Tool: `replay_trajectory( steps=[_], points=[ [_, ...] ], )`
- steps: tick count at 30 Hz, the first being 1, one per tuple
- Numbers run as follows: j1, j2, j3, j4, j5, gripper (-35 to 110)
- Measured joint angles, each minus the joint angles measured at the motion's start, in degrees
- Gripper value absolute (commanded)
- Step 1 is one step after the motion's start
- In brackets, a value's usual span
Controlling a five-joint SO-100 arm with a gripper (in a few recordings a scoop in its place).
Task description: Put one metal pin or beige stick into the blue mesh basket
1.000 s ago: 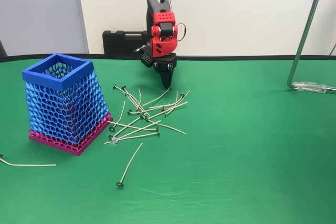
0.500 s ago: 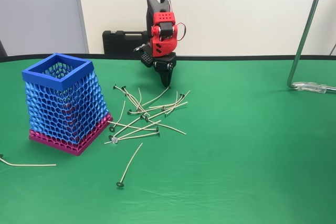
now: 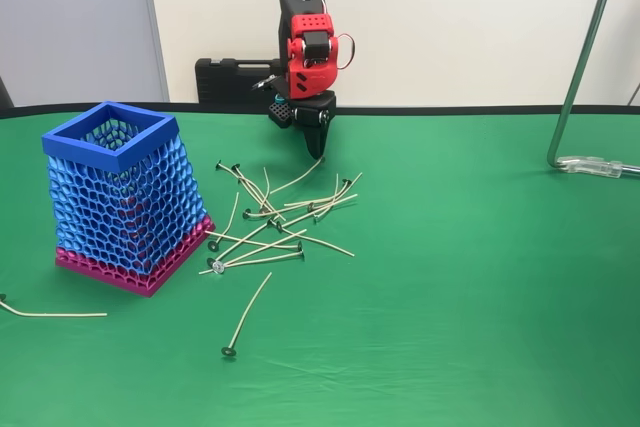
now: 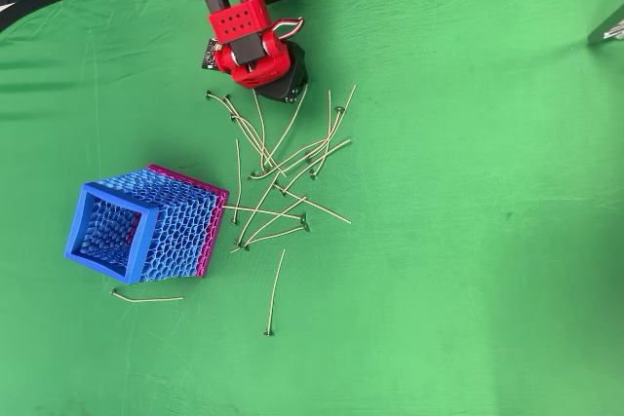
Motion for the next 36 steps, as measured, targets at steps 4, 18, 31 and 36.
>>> replay_trajectory(
  steps=[4, 18, 31, 36],
  points=[
    [0.0, 0.5, -4.7, 4.9, -1.8, 1],
    [3.7, 0.9, -27.8, 17.7, -8.6, 1],
    [13.4, -1.1, -53.2, 22.9, -22.3, 1],
    [18.7, -3.6, -65.4, 26.5, -27.1, 1]
  ],
)
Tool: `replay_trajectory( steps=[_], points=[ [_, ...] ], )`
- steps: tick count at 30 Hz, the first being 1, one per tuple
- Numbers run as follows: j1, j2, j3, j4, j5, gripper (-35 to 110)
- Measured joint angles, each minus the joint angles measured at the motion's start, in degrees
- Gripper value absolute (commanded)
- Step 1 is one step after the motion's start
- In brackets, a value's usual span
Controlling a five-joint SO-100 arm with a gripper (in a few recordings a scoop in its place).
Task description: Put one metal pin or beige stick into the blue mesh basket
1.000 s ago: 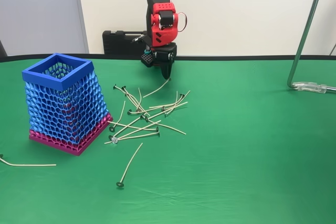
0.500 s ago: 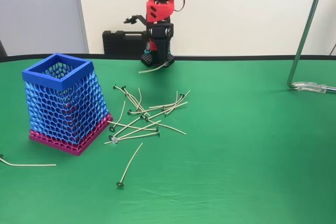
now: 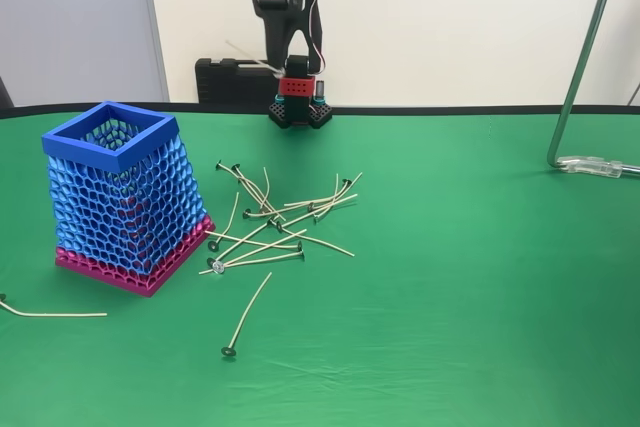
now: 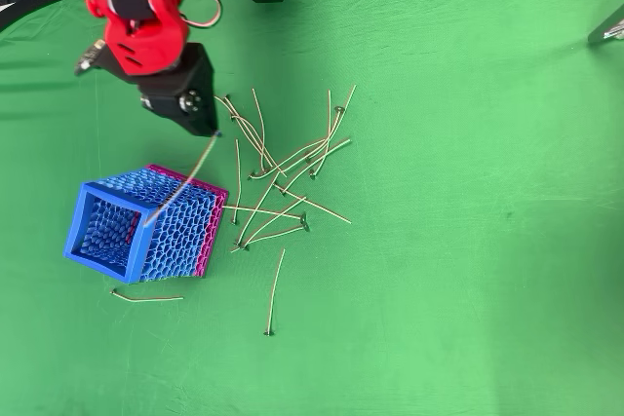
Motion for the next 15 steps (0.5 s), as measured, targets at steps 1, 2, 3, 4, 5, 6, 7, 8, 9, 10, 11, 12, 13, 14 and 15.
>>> replay_trajectory(
  steps=[1, 2, 3, 4, 5, 6, 7, 8, 9, 10, 11, 12, 13, 14, 15],
  points=[
    [1.2, -0.4, -2.4, 0.4, -1.0, 1],
    [2.4, -0.9, -4.5, 0.6, -1.8, 1],
    [3.8, -1.4, -6.7, 0.8, -2.5, 1],
    [5.3, -1.8, -8.6, 0.9, -3.3, 1],
    [6.6, -2.4, -10.4, 1.0, -4.1, 1],
    [7.9, -2.9, -12.0, 1.0, -4.9, 1],
    [9.3, -3.5, -13.4, 1.0, -5.6, 1],
    [10.6, -4.0, -14.4, 1.0, -6.2, 1],
    [11.9, -4.7, -15.3, 1.0, -6.9, 1],
    [13.0, -5.4, -15.9, 1.0, -7.5, 1],
    [14.2, -6.3, -16.6, 1.0, -8.0, 1],
    [15.2, -7.1, -17.1, 1.0, -8.4, 1],
    [16.1, -8.0, -17.8, 1.0, -9.0, 1],
    [17.0, -8.9, -18.4, 1.0, -9.5, 1],
    [17.9, -9.8, -19.1, 1.0, -10.0, 1]
  ],
)
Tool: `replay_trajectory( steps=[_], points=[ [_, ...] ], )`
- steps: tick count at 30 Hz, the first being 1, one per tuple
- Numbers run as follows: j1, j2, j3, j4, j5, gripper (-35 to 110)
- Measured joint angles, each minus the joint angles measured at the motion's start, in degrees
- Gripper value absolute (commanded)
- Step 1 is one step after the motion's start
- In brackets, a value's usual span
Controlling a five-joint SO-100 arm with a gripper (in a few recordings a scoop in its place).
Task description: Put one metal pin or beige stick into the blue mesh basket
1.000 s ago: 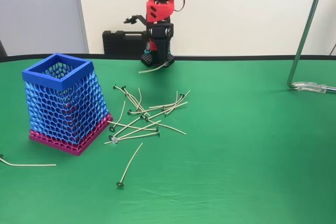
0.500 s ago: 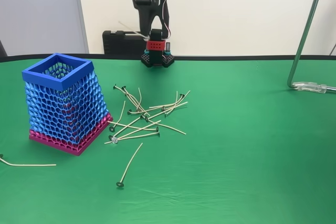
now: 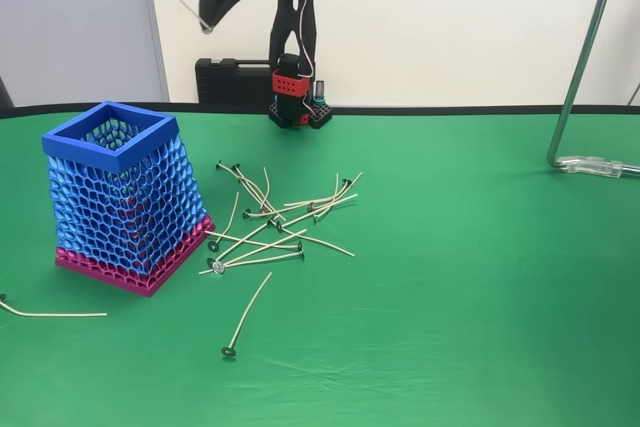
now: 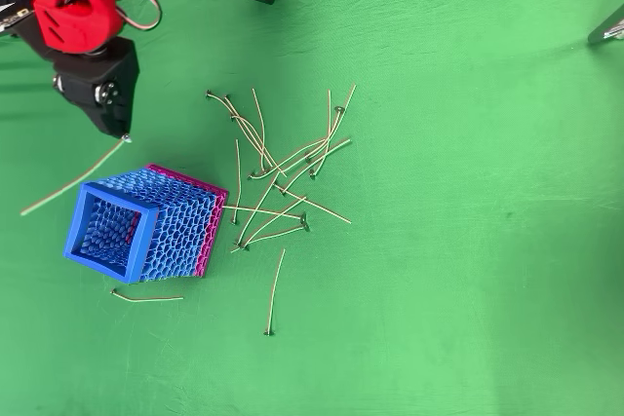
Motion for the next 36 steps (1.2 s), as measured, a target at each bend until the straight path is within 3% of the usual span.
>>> replay_trajectory(
  steps=[22, 36],
  points=[
    [6.6, -12.2, 2.5, -22.1, -5.6, 1],
    [7.1, -25.6, -6.3, -24.4, -6.7, 1]
  ],
)
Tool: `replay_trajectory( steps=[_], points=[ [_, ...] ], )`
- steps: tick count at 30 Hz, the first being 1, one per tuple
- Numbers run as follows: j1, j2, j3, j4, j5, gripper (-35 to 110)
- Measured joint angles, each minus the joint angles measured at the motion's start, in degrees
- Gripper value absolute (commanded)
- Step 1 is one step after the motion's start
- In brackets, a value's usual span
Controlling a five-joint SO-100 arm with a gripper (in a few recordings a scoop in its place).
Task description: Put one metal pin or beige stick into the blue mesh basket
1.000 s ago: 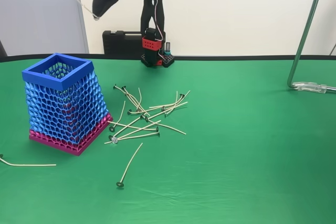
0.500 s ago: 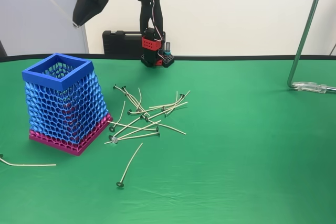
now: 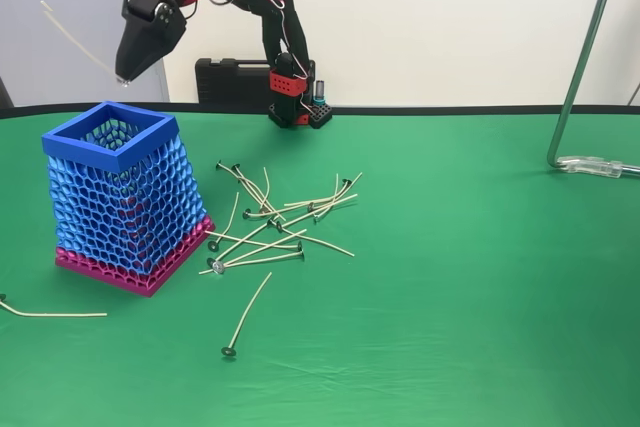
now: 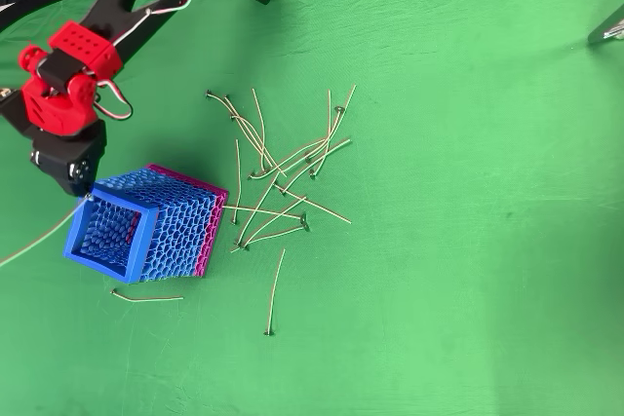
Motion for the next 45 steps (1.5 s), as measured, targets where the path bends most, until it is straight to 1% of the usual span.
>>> replay_trajectory(
  steps=[8, 18, 25, 28, 33, 42, 45],
  points=[
    [0.1, -4.2, -3.4, -4.8, 0.1, 1],
    [-3.2, -11.9, -13.0, -6.3, -0.6, 1],
    [-4.6, -12.7, -14.2, -6.8, -0.6, 1],
    [-4.6, -12.7, -14.2, -6.8, -0.5, 15],
    [-4.6, -12.7, -14.2, -7.3, -0.3, 24],
    [-4.6, -12.4, -14.2, -8.5, 0.3, 25],
    [-4.7, -10.8, -13.5, -8.9, 0.4, 15]
  ],
)
